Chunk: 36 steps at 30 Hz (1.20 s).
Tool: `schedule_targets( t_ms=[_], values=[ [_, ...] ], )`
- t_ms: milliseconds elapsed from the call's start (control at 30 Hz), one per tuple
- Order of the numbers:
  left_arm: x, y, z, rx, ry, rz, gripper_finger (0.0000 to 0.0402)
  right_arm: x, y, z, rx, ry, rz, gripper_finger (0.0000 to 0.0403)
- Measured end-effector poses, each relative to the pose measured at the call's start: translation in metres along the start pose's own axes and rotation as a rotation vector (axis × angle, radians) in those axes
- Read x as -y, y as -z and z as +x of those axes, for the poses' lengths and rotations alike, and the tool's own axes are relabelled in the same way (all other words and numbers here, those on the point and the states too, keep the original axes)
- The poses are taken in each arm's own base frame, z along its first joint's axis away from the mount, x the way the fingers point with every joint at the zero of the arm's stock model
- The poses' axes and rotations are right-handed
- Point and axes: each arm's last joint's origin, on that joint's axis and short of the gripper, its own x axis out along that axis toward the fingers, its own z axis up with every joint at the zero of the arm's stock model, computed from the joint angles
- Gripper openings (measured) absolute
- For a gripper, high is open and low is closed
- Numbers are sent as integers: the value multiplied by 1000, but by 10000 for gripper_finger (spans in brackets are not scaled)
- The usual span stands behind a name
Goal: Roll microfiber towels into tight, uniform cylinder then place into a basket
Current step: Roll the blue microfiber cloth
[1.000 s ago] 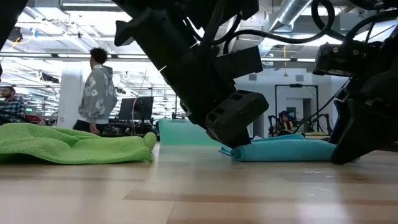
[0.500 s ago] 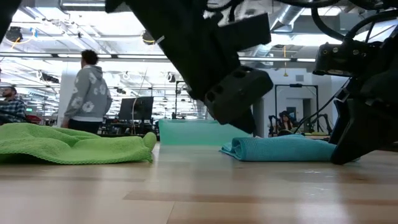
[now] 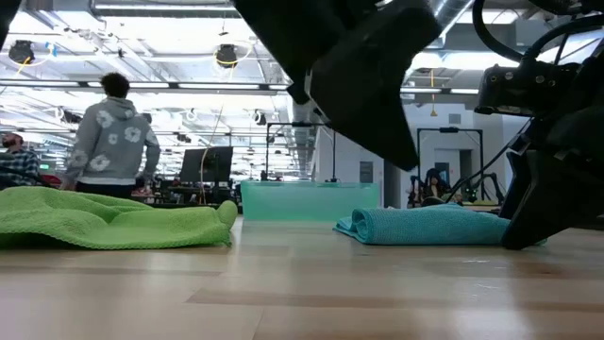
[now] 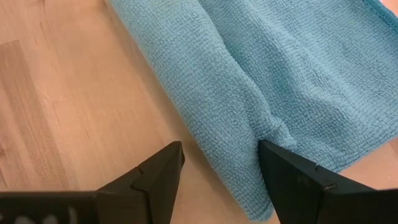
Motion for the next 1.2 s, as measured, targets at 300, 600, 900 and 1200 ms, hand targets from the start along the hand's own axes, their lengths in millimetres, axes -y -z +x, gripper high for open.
schedule_targets(
  t_ms=[300,600,900,1200],
  values=[
    [-8,-1,10,-14,38,-20,123,0,0,0,1,-1,1,239],
    [9,10,24,10,-61,120,123,-1,0,0,2,-4,0,239],
    [10,17,36,-14,-94,139,123,-1,0,0,6,-8,2,239],
    [0,27,61,-78,-70,103,123,-2,0,-1,6,-9,-17,239]
  ],
)
